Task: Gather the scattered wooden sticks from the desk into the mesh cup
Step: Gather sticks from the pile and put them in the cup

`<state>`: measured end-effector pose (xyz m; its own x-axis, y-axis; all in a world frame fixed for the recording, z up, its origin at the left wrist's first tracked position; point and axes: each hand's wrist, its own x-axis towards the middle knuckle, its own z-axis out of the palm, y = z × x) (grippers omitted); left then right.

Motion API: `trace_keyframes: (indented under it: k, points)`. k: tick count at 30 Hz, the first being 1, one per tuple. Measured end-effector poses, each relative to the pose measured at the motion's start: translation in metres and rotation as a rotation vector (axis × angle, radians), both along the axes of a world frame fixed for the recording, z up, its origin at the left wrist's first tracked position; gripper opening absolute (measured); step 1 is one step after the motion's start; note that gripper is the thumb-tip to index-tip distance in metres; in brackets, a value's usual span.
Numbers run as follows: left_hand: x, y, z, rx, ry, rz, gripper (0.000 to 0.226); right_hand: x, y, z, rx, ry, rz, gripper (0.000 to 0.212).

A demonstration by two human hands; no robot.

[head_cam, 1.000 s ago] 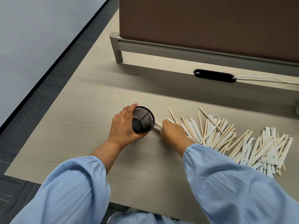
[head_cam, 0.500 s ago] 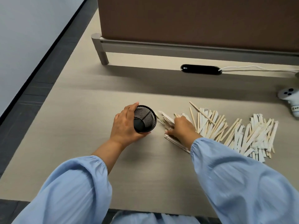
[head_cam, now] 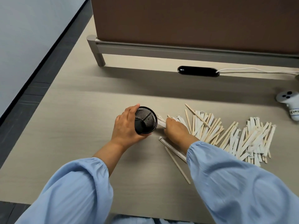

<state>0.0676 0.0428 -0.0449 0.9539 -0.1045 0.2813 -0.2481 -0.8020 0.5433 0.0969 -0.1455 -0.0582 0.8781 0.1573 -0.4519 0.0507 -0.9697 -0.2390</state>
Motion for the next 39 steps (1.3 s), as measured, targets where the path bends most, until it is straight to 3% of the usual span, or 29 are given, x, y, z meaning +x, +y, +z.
trace_keyframes:
  k: [4, 9, 13, 20, 28, 34, 39]
  points:
    - [0.002, -0.01, 0.001, 0.011, 0.0, 0.025, 0.094, 0.011, -0.012, 0.01, 0.147, -0.003, -0.15, 0.014]
    - [0.004, -0.02, 0.001, 0.01, 0.017, 0.05, 0.094, 0.018, -0.031, 0.016, 0.129, -0.074, -0.202, 0.031]
    - [0.0, -0.037, 0.003, 0.037, 0.017, 0.049, 0.093, 0.015, -0.05, 0.011, -0.005, 0.078, -0.205, 0.054]
    - [-0.006, -0.05, 0.006, 0.076, 0.015, 0.107, 0.094, 0.024, -0.045, 0.004, 0.005, 0.133, -0.208, 0.032]
    - [-0.013, -0.055, 0.007, 0.088, 0.019, 0.166, 0.095, 0.02, -0.052, -0.001, 0.043, 0.037, -0.12, 0.029]
    - [-0.013, -0.059, 0.01, 0.097, 0.041, 0.167, 0.096, 0.033, -0.059, 0.005, 0.209, 0.077, -0.125, 0.029]
    - [-0.003, -0.059, 0.012, 0.097, 0.047, 0.136, 0.101, 0.043, -0.067, 0.017, 0.501, 0.097, -0.227, 0.009]
